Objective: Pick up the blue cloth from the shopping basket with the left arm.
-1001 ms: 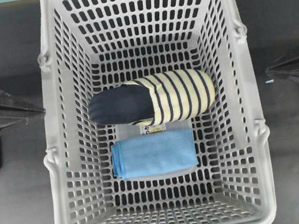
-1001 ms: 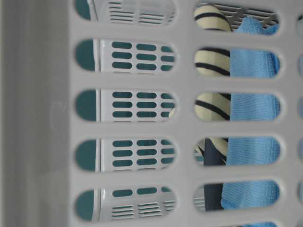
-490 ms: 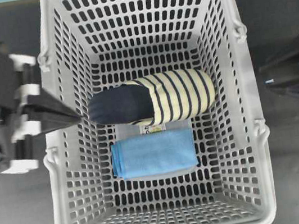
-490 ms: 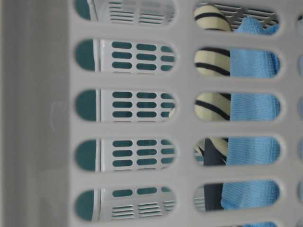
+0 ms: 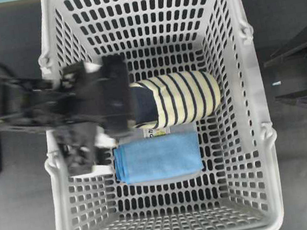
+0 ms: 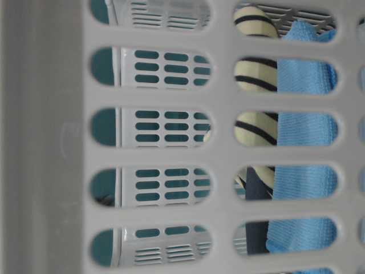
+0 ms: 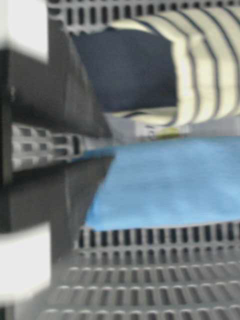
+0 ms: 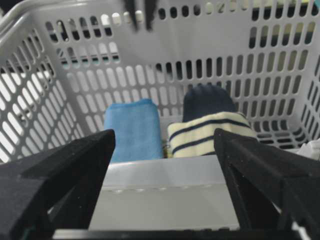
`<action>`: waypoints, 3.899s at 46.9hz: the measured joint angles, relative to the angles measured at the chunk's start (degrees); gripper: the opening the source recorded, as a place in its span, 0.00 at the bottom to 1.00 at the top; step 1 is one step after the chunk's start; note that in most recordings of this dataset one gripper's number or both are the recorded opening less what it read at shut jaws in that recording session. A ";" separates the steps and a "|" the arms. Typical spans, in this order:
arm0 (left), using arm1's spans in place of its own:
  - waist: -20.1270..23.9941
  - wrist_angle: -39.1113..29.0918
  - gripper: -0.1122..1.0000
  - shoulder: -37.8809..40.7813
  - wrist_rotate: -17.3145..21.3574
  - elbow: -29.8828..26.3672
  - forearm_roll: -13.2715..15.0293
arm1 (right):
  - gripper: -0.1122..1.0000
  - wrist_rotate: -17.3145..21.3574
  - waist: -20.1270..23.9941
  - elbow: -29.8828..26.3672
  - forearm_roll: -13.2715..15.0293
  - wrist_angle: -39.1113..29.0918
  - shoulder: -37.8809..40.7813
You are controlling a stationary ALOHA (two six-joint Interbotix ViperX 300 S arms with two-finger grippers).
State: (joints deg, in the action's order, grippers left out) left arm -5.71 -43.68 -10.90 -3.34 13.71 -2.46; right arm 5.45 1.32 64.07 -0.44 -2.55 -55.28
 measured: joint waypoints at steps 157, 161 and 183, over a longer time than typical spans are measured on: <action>-3.96 -33.75 0.23 16.35 -3.34 -35.68 0.00 | 0.79 0.09 -0.26 1.85 0.00 2.55 -1.85; -3.78 -33.66 0.23 16.35 -3.34 -34.89 0.00 | 0.79 0.09 -0.18 1.85 0.00 2.55 -1.85; -3.52 -33.40 0.23 16.35 -3.34 -34.19 0.09 | 0.79 0.00 -0.18 1.76 0.00 2.55 -1.85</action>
State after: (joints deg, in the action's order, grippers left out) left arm -9.23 -77.08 5.45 -6.68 -20.48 -2.37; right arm 5.45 1.14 65.83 -0.44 0.00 -57.13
